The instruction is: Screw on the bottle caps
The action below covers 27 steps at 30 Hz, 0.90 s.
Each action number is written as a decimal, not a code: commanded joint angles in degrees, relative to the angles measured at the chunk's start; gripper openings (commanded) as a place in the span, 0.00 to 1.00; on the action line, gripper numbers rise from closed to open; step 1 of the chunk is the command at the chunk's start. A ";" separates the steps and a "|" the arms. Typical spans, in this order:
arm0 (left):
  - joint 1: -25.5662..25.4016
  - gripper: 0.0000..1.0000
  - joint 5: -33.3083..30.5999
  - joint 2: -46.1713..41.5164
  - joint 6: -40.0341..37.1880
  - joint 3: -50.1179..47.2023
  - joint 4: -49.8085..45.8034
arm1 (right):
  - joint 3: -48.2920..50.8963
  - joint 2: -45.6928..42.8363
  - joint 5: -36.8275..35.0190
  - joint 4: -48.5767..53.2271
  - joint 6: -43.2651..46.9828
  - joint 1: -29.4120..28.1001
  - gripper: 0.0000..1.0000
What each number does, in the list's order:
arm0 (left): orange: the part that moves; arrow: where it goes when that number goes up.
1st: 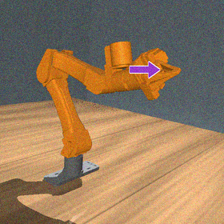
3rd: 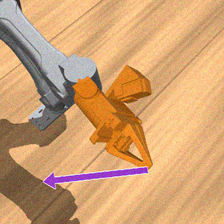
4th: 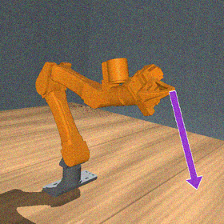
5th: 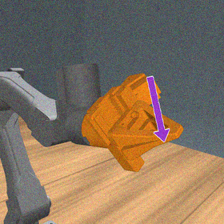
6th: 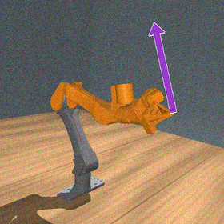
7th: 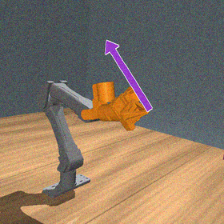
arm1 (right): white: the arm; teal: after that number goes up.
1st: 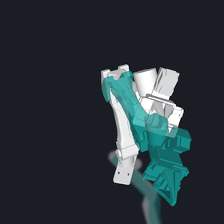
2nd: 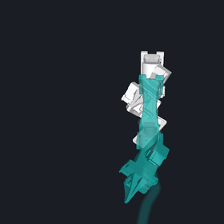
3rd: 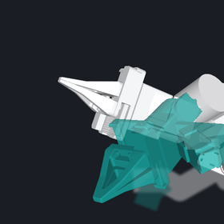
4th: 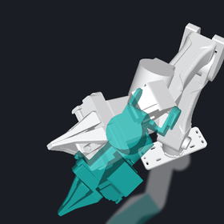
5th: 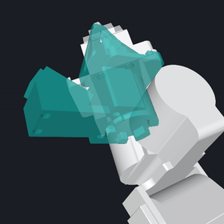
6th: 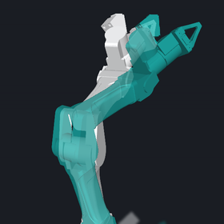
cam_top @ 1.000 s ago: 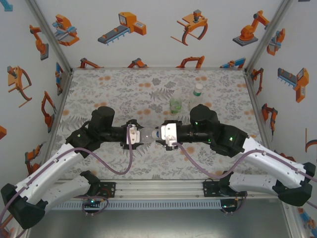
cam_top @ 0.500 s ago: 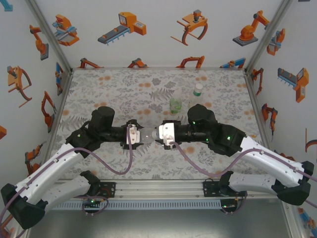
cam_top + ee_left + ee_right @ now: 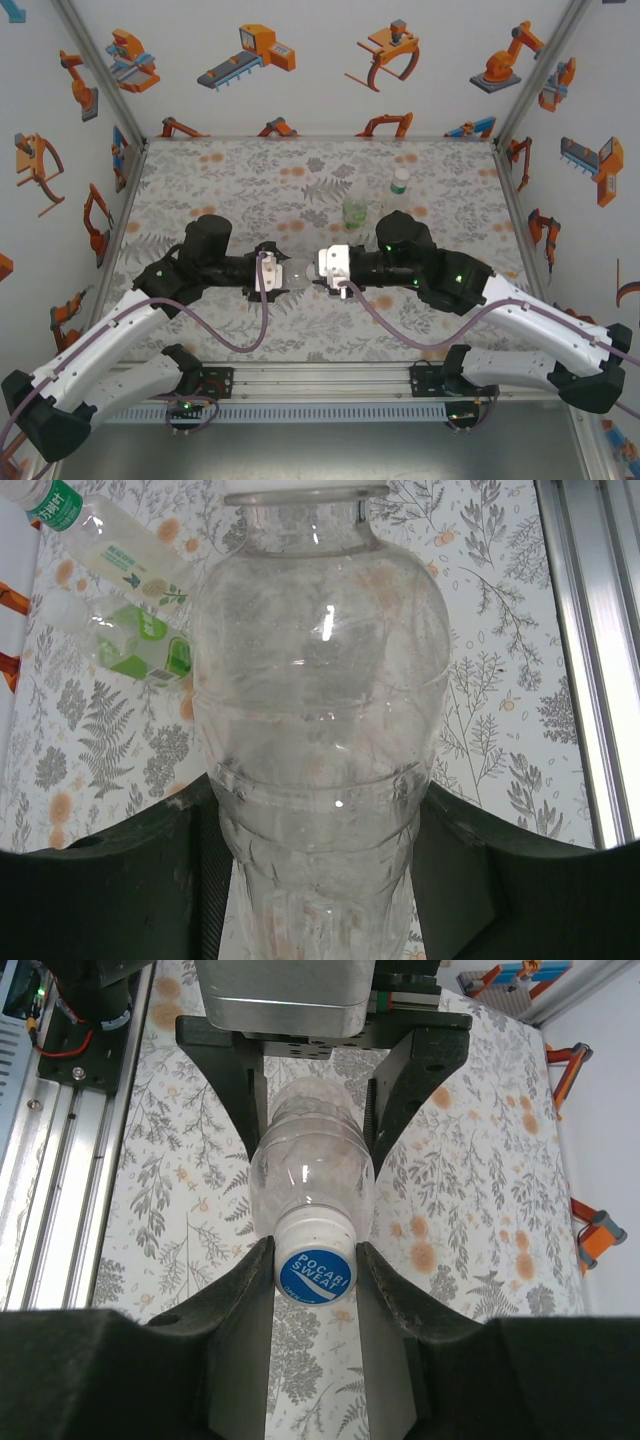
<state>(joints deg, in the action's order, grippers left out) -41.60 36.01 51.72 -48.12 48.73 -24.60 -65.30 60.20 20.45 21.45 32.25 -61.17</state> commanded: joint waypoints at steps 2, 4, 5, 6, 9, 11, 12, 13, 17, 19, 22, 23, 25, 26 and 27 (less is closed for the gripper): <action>-0.14 0.00 0.81 -0.53 -0.20 0.60 0.69 | 2.30 -0.51 -2.77 -5.35 -8.34 0.12 0.00; -0.15 0.00 -0.17 -0.61 0.15 0.50 1.08 | 3.43 -0.62 -4.87 -8.20 -13.97 0.10 0.00; -0.14 0.00 -0.75 -0.61 0.28 0.44 1.33 | 3.97 -0.62 -6.03 -9.51 -16.82 0.14 0.00; -0.21 0.00 -1.64 -0.62 0.54 0.40 1.58 | 4.56 -0.62 -7.48 -11.28 -20.85 0.12 0.00; -0.17 0.00 -4.04 -0.48 1.00 0.40 1.99 | 6.27 -0.68 -13.31 -16.27 -33.15 0.13 0.00; -0.19 0.00 -5.51 -0.48 1.51 0.31 2.51 | 7.07 -0.86 -17.76 -17.93 -40.40 0.14 0.00; -0.14 0.00 -6.36 -0.54 1.69 0.23 2.86 | 7.32 -0.94 -20.46 -18.43 -44.58 0.15 0.00; -0.14 0.00 -7.16 -0.65 1.95 0.14 3.19 | 7.50 -1.07 -23.25 -18.70 -48.52 0.15 0.00; -0.15 0.00 -9.39 -0.92 2.50 -0.26 4.16 | 7.83 -1.08 -30.62 -18.24 -61.64 0.07 0.00; -0.21 0.00 -9.95 -0.96 2.58 -0.30 4.19 | 7.31 -0.42 -33.07 -16.82 -67.44 -0.02 0.00; -0.17 0.00 -10.04 -0.87 2.60 -0.30 4.25 | 5.88 0.98 -34.59 -14.29 -73.64 -0.12 0.00; -0.14 0.00 -10.08 -0.92 2.64 -0.30 4.23 | 5.36 1.41 -34.46 -13.80 -74.43 -0.10 0.00; -0.17 0.00 -10.06 -0.85 2.59 -0.35 4.27 | 3.77 2.57 -33.56 -12.18 -74.07 -0.09 0.00; -0.14 0.00 -9.97 -0.85 2.59 -0.31 4.25 | 2.71 2.88 -33.50 -10.81 -73.54 -0.12 0.00; -0.15 0.00 -9.99 -0.88 2.52 -0.39 4.25 | 1.47 3.22 -33.69 -9.00 -73.18 -0.09 0.00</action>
<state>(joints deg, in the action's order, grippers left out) -41.58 24.58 51.72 -46.35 48.38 -22.11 -60.47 62.48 -10.00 7.35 -37.34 -61.32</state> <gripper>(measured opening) 0.578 0.330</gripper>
